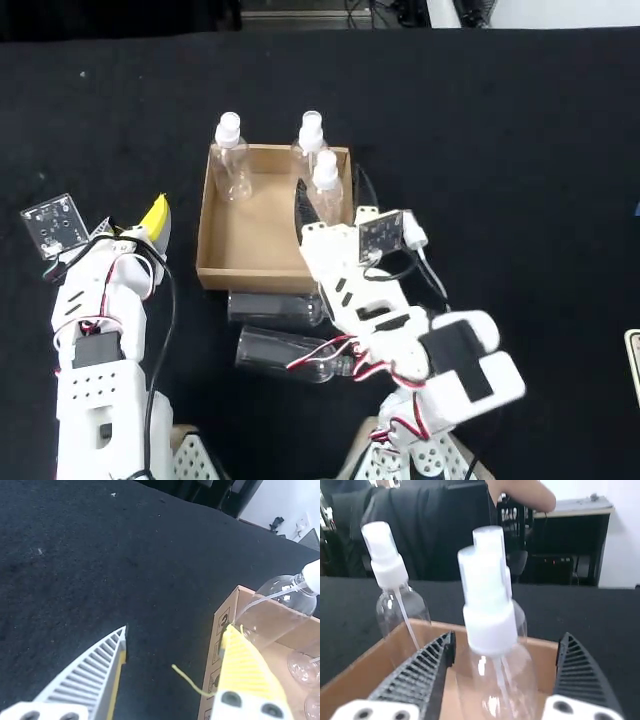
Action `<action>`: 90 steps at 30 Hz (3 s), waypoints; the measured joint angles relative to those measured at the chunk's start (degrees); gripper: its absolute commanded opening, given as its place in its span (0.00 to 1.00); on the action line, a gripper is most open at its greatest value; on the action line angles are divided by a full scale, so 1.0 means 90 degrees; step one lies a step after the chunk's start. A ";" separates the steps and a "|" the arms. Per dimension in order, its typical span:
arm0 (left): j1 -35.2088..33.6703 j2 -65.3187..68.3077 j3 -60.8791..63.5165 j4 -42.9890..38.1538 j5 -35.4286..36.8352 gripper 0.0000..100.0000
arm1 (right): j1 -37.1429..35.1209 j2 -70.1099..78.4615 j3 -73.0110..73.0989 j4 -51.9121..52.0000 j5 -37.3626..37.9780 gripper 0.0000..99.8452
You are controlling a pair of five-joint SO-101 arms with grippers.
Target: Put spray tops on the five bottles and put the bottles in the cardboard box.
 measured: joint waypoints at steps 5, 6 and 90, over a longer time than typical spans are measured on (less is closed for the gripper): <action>0.0000 0.0000 0.0000 0.0000 0.0000 0.28 | 0.0000 -0.0967 0.0147 0.0879 0.0000 0.29; 0.0000 0.0000 0.0000 0.0000 0.0000 0.28 | 0.0000 -0.1201 0.0186 0.1114 -0.0059 0.29; 0.6808 0.2647 -0.1954 0.4581 -0.4679 0.06 | 0.4611 -0.6046 -0.2237 1.2669 -0.1436 0.28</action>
